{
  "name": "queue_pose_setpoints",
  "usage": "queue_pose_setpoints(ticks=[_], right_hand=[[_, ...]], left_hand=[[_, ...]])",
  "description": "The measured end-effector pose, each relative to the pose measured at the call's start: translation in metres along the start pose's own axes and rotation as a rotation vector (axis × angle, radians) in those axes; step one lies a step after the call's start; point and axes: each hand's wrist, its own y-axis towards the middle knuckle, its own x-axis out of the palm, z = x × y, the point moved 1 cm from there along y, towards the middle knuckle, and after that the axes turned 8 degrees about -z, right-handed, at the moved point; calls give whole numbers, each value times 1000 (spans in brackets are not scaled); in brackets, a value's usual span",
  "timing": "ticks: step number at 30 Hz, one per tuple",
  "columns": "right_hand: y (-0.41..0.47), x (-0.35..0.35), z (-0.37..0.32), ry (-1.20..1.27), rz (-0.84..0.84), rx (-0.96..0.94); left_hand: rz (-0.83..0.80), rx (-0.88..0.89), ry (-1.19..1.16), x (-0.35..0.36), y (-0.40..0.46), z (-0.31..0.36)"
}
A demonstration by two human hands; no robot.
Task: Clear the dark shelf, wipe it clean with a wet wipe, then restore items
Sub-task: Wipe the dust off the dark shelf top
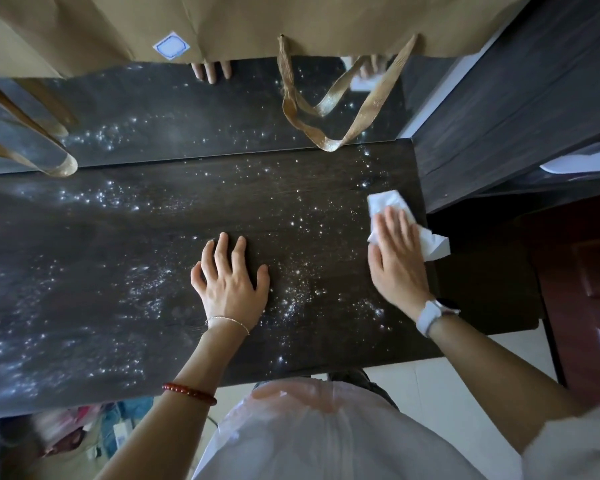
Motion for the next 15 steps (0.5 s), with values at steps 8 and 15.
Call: queue_pose_setpoints(ticks=[8, 15], right_hand=[[118, -28, -33, 237, 14, 438], [85, -7, -70, 64, -99, -213]], left_hand=[[-20, 3, 32, -1, 2, -3], [2, 10, 41, 2, 2, -5]])
